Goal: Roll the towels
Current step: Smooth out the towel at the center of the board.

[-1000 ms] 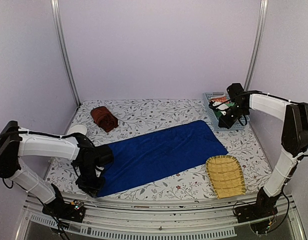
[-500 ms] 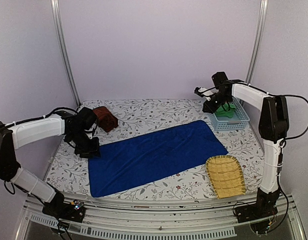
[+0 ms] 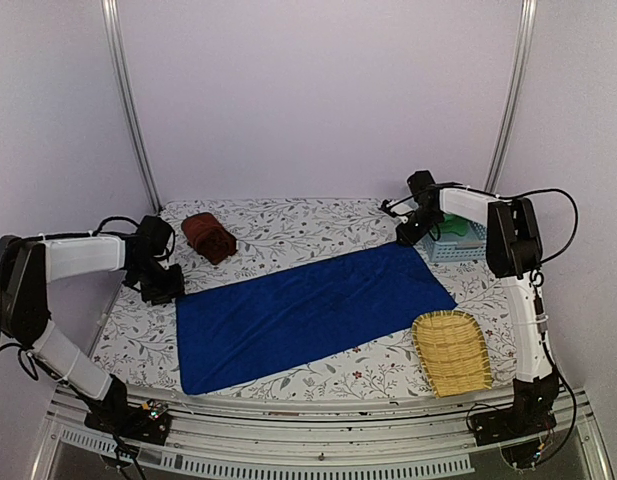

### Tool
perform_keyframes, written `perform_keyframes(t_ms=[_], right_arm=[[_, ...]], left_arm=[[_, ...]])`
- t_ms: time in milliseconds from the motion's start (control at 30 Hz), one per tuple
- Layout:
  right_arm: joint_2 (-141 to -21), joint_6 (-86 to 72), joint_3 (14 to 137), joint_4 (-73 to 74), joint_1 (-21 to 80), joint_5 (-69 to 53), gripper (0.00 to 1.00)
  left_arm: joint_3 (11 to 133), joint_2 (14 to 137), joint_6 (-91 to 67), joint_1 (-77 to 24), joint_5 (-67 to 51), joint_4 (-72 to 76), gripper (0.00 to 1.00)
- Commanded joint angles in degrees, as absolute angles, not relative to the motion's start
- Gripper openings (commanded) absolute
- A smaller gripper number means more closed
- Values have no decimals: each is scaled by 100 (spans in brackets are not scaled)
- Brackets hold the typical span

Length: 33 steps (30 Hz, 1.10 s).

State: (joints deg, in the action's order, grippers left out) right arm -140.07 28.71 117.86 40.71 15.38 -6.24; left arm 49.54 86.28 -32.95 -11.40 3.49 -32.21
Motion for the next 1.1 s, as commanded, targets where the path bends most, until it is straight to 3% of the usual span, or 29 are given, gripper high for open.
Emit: perform_keyframes(t_ms=[0, 533, 767, 1067], right_arm=[[-14271, 2685, 12112, 3898, 1548, -343, 24], [-14195, 2629, 12087, 4126, 1593, -384, 29], [-13664, 2658, 11718, 4110, 1758, -465, 29], [-12972, 2637, 11397, 4117, 1971, -545, 30]], left_arm=[[4842, 8642, -3069, -1107, 361, -2948, 39], [4603, 8567, -3067, -762, 647, -2535, 44], [4715, 9007, -2969, -599, 198, -2016, 38], [4690, 9528, -2954, -566, 120, -1723, 38]])
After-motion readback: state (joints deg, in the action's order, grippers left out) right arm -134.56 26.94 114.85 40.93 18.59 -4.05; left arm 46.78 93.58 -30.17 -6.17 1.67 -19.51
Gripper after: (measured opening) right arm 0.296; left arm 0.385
